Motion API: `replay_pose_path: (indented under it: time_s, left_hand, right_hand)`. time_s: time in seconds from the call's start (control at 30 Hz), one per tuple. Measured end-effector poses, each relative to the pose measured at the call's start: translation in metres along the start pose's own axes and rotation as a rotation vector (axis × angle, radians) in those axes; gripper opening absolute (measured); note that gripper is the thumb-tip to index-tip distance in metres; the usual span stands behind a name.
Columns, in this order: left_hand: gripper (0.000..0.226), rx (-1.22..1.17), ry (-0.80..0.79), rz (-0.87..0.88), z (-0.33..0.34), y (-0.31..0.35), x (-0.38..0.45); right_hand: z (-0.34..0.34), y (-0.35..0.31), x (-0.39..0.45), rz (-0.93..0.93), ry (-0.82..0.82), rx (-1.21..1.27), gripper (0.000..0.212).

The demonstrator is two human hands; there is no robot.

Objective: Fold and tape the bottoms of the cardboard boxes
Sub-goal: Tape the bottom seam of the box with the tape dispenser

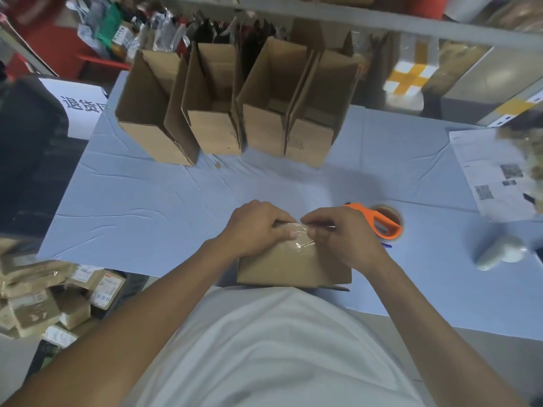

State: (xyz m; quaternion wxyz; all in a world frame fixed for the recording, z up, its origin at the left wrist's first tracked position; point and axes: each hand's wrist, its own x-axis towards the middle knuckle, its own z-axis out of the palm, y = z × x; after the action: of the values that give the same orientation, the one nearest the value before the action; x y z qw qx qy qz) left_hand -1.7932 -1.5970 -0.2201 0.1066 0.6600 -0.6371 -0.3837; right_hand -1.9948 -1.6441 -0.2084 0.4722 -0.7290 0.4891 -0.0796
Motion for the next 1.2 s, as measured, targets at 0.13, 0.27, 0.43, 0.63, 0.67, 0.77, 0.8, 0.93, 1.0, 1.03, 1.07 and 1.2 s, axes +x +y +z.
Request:
replay_pose_path:
  time_s: [0.13, 0.27, 0.43, 0.63, 0.67, 0.77, 0.8, 0.93, 1.0, 1.03, 1.07, 1.2]
  left_hand:
    - [0.015, -0.058, 0.097, -0.056, 0.008, 0.005, -0.002]
    - [0.023, -0.084, 0.102, -0.065, 0.009, 0.002, -0.006]
    - [0.033, -0.124, 0.028, -0.056, 0.008, -0.008, -0.016]
    - [0.011, -0.23, 0.084, -0.066, 0.01, -0.012, -0.012]
    - [0.009, -0.233, 0.085, -0.063, 0.01, -0.012, -0.012]
    - [0.009, -0.212, 0.137, -0.052, 0.011, -0.009, -0.01]
    - [0.012, -0.202, 0.146, -0.042, 0.01, -0.009, -0.009]
    - [0.021, -0.214, 0.218, -0.096, -0.001, -0.011, -0.003]
    - [0.035, -0.059, 0.271, -0.099, -0.005, -0.008, -0.001]
    - [0.051, 0.092, 0.262, -0.067, -0.005, -0.005, 0.0]
    - [0.075, 0.233, 0.213, -0.018, -0.004, -0.001, -0.001]
    - [0.14, 0.59, 0.051, 0.055, 0.014, 0.007, -0.011]
  right_hand:
    - [0.008, 0.003, 0.0, 0.033, -0.033, 0.063, 0.018]
    - [0.008, 0.009, 0.003, 0.149, -0.021, 0.25, 0.022]
    - [0.013, 0.009, -0.006, 0.102, -0.068, 0.018, 0.029]
    - [0.014, 0.012, -0.003, 0.067, -0.051, 0.11, 0.017]
    - [0.015, 0.013, -0.003, 0.065, -0.049, 0.143, 0.015]
    - [0.016, 0.012, 0.002, 0.081, -0.027, 0.172, 0.012]
    - [0.015, 0.01, 0.004, 0.061, -0.024, 0.157, 0.012]
    - [0.002, 0.002, 0.011, -0.03, 0.123, -0.031, 0.039]
    - [-0.006, 0.004, 0.013, -0.043, 0.057, -0.126, 0.065]
    - [-0.006, 0.006, 0.014, -0.045, 0.018, -0.151, 0.073]
    - [-0.006, 0.009, 0.015, -0.045, 0.004, -0.154, 0.077]
    - [0.0, 0.02, 0.021, -0.068, 0.032, -0.054, 0.068]
